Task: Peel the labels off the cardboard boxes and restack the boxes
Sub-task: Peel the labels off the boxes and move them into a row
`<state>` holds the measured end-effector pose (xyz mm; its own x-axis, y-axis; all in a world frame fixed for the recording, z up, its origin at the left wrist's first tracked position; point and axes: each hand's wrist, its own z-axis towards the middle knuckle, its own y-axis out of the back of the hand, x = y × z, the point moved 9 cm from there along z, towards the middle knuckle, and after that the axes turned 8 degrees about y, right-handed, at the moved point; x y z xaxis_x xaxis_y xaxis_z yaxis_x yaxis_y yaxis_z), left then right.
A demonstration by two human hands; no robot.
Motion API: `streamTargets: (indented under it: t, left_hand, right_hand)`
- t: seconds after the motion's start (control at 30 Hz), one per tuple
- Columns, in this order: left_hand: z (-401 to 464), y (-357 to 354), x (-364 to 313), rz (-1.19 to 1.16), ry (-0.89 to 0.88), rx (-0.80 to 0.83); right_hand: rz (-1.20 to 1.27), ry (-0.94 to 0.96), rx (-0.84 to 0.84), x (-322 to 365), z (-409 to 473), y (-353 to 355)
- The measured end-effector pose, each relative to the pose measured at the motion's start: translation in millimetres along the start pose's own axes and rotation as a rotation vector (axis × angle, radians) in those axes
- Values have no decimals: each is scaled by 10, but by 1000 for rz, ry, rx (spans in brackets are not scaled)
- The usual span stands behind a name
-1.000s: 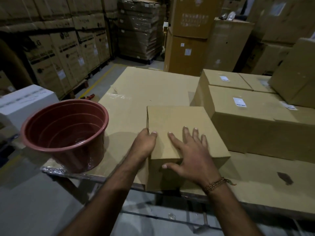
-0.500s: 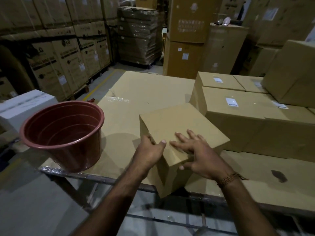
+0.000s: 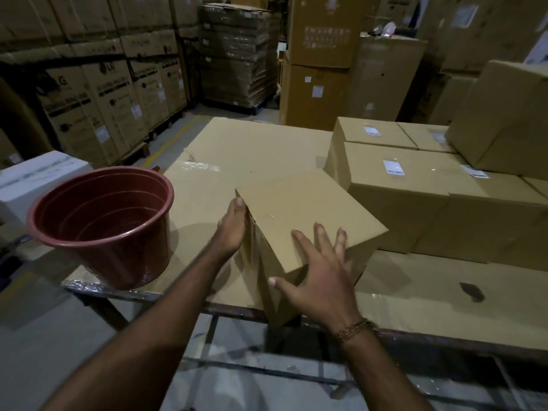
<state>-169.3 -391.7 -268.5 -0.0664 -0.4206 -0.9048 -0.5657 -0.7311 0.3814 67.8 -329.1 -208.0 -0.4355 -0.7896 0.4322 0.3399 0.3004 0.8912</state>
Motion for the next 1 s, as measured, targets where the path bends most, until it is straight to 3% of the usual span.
streamTargets:
  t: [0.17, 0.33, 0.4, 0.53, 0.7, 0.9, 1.0]
  left_hand:
    - [-40, 113, 11, 48, 87, -57]
    - [-212, 415, -397, -37, -110, -230]
    - [-299, 529, -520, 39, -172, -305]
    - [-368, 664, -686, 177, -231, -378]
    - [-306, 603, -723, 213, -228, -353]
    - [-224, 518, -528, 140, -135, -232]
    - [-117, 505, -368, 202, 55, -226]
  right_hand:
    - [30, 73, -127, -37, 36, 51]
    - [162, 147, -309, -55, 82, 454]
    - [284, 150, -383, -148, 160, 596]
    - [566, 55, -481, -499, 448, 690]
    - [556, -169, -703, -727, 593, 894]
    - [441, -99, -650, -785, 682, 818]
    - [401, -91, -378, -857, 739, 600]
